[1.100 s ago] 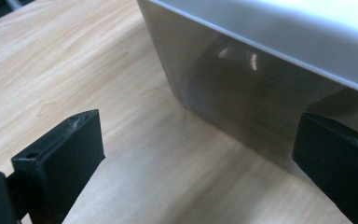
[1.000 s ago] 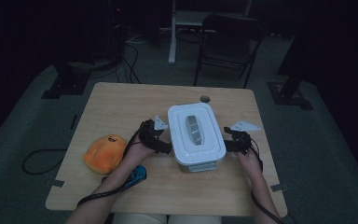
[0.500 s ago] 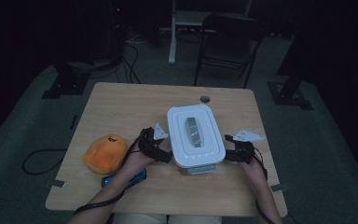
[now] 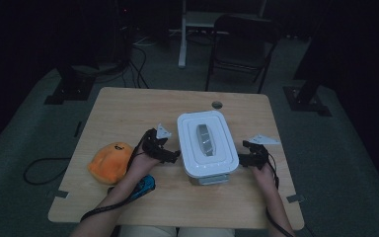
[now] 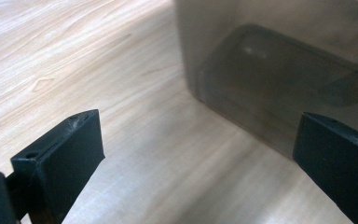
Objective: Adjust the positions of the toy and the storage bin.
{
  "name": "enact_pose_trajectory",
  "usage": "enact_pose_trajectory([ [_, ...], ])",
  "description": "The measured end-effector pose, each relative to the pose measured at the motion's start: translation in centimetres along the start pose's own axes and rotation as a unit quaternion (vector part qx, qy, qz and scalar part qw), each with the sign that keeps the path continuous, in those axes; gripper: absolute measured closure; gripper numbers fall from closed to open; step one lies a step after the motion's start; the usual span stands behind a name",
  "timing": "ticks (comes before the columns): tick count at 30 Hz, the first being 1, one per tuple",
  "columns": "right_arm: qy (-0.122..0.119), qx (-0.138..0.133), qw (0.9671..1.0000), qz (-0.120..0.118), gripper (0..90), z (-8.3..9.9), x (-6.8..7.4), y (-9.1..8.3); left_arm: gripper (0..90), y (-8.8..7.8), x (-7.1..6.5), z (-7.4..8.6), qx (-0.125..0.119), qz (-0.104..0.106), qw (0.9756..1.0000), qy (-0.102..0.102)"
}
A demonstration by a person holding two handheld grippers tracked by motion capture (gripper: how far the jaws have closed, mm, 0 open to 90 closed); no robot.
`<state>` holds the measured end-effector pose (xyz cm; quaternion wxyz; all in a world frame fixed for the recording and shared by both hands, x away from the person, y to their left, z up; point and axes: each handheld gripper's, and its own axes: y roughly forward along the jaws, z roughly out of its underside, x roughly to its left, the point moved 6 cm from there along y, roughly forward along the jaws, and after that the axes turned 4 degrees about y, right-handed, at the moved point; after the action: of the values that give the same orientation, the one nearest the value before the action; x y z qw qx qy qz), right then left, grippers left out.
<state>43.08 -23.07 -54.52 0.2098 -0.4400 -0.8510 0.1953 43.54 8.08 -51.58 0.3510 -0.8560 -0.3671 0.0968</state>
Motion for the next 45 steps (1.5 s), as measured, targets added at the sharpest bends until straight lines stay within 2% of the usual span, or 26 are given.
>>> enact_pose_trajectory([
  [4,0.008,-0.005,0.9999,0.003,16.4,-0.9,-0.4,0.6,2.3,0.4,0.6,-0.3,0.005,0.001,1.0000,-0.008],
  [5,0.005,-0.007,0.9999,0.014,16.0,-1.5,-0.6,1.1,2.3,0.6,0.8,-0.5,0.004,0.002,0.9999,-0.010],
  [8,0.012,-0.010,0.9996,0.026,16.0,-2.5,-1.1,1.8,2.3,1.0,1.3,-1.1,0.007,-0.004,0.9999,-0.008],
  [11,0.018,-0.017,0.9993,0.028,16.0,-3.5,-1.3,2.5,2.3,1.1,1.9,-1.6,0.006,-0.008,0.9998,-0.016],
  [13,0.019,-0.018,0.9993,0.028,16.0,-3.8,-1.2,2.7,2.3,1.2,1.9,-1.9,0.005,-0.003,0.9998,-0.016],
  [14,0.019,-0.018,0.9994,0.022,16.0,-4.5,-1.0,3.1,2.3,1.2,1.9,-2.1,0.007,-0.006,0.9999,-0.011],
  [18,0.017,-0.027,0.9994,0.011,19.6,-5.5,-0.4,3.5,2.3,1.2,1.8,-2.1,0.007,-0.003,0.9999,-0.012],
  [20,0.015,-0.026,0.9995,0.010,20.4,-5.5,-0.4,3.5,2.4,1.1,1.7,-2.1,0.009,-0.004,0.9999,-0.007],
  [22,0.028,-0.023,0.9993,-0.005,21.5,-5.3,-0.4,3.5,2.4,1.0,1.4,-2.1,0.011,-0.007,0.9999,0.004],
  [24,0.033,-0.022,0.9991,-0.014,22.3,-5.2,-0.3,3.4,2.4,1.0,1.3,-2.1,0.014,-0.008,0.9999,0.004],
  [27,0.032,-0.022,0.9991,-0.016,22.7,-5.1,-0.2,3.3,2.4,0.9,1.0,-2.1,0.016,-0.007,0.9998,0.006],
  [33,0.009,-0.010,0.9995,-0.030,23.1,-4.8,0.1,2.1,2.4,0.2,-0.8,-1.6,0.021,0.005,0.9996,0.020],
  [37,0.002,-0.007,0.9991,-0.042,23.1,-4.4,0.2,1.3,2.4,-0.3,-2.2,-1.2,0.019,0.016,0.9992,0.031],
  [40,0.001,-0.008,0.9986,-0.052,23.1,-3.8,0.2,0.7,2.4,-0.9,-3.8,-0.8,0.017,0.029,0.9983,0.048],
  [42,0.003,-0.010,0.9983,-0.057,23.0,-3.3,0.2,0.3,2.4,-1.0,-4.2,-0.7,0.015,0.032,0.9982,0.048],
  [45,0.003,-0.014,0.9984,-0.054,23.1,-2.9,0.3,-0.2,2.4,-1.3,-5.5,-0.3,0.013,0.043,0.9975,0.054],
])
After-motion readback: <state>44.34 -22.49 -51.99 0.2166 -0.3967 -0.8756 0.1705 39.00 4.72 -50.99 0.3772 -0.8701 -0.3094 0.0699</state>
